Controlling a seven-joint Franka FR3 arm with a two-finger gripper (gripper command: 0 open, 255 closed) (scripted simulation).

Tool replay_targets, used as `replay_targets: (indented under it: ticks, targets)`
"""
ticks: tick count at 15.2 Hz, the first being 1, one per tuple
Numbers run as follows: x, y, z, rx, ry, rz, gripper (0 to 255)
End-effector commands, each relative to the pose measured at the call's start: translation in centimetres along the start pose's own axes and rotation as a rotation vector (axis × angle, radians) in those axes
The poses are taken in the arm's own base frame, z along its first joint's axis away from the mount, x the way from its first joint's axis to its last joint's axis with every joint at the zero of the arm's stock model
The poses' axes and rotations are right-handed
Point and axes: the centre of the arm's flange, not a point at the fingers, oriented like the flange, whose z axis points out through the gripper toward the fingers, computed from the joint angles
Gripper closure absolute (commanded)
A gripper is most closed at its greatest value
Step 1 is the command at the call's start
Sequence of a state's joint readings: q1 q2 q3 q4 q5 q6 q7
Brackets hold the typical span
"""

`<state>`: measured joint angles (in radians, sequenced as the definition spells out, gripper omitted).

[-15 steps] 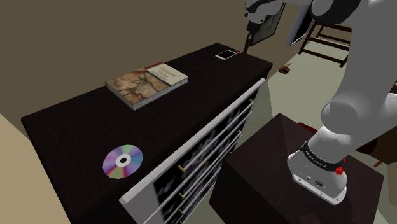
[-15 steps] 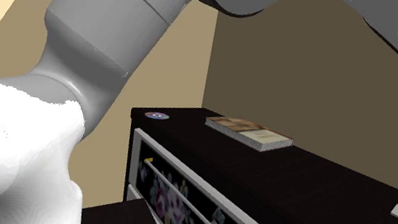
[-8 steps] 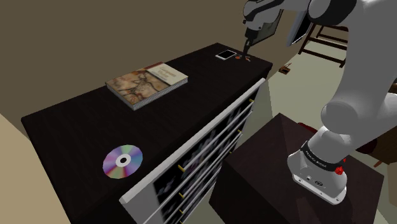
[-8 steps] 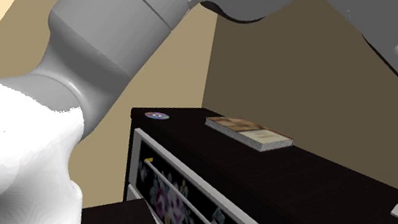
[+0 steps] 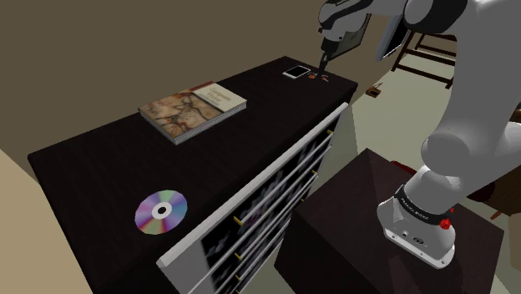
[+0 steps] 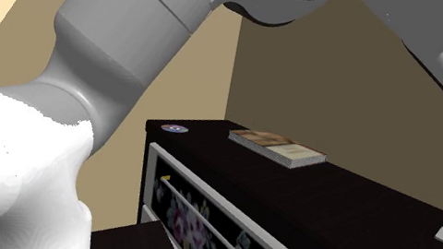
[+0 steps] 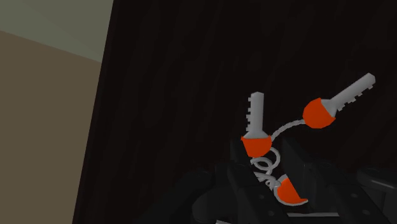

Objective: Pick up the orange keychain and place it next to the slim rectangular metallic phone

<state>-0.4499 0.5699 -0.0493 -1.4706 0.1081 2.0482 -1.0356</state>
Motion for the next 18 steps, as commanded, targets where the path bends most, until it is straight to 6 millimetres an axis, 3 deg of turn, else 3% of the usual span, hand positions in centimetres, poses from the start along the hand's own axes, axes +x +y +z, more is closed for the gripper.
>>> replay_targets:
  ticks: [1,6,10,18]
  targets:
    - [0.0,0.0,0.0,0.000,0.000,0.000,0]
    - [0.0,0.0,0.0,0.000,0.000,0.000,0]
    - [0.0,0.0,-5.0,0.000,0.000,0.000,0]
    - [0.0,0.0,-5.0,0.000,0.000,0.000,0]
